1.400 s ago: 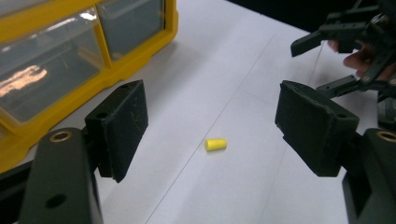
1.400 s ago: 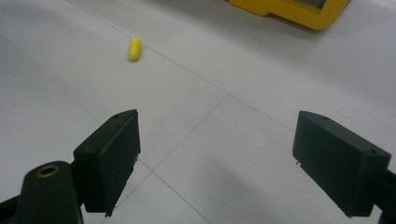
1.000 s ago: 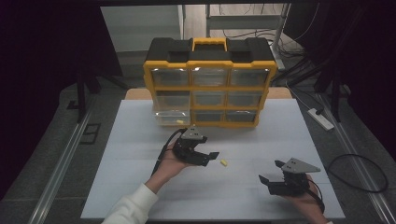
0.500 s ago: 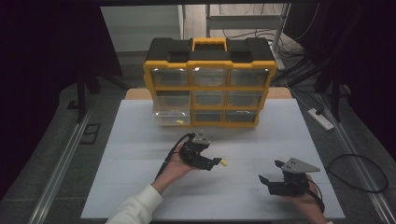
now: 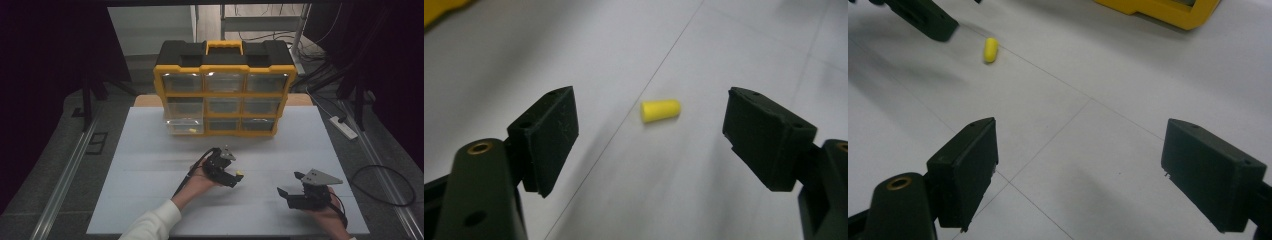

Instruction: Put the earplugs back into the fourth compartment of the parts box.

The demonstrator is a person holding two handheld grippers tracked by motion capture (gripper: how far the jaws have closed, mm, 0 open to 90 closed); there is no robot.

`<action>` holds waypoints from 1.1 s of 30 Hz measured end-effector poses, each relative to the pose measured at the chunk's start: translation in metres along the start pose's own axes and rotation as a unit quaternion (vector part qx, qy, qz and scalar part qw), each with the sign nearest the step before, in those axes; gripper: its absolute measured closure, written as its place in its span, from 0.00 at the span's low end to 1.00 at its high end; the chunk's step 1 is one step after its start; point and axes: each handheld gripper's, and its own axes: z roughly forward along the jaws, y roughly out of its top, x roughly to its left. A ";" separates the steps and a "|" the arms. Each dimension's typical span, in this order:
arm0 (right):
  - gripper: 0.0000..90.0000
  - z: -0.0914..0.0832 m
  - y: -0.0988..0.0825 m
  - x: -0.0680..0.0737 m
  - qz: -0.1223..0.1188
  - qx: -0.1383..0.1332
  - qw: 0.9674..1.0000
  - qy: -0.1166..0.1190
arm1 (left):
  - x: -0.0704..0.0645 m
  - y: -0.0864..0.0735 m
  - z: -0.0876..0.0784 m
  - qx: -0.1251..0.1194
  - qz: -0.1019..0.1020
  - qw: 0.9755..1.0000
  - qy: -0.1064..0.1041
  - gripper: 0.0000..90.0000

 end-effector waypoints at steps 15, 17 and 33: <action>0.18 -0.001 0.000 0.000 0.001 -0.001 1.000 0.001 | -0.008 0.003 0.025 0.022 0.005 1.000 0.013 0.24; 0.18 -0.001 0.000 0.000 0.002 -0.001 1.000 0.001 | -0.008 0.003 0.025 0.022 0.004 1.000 0.010 0.25; 0.18 -0.001 0.000 -0.001 0.000 0.000 1.000 0.000 | -0.011 0.004 0.025 0.021 0.016 1.000 0.004 0.57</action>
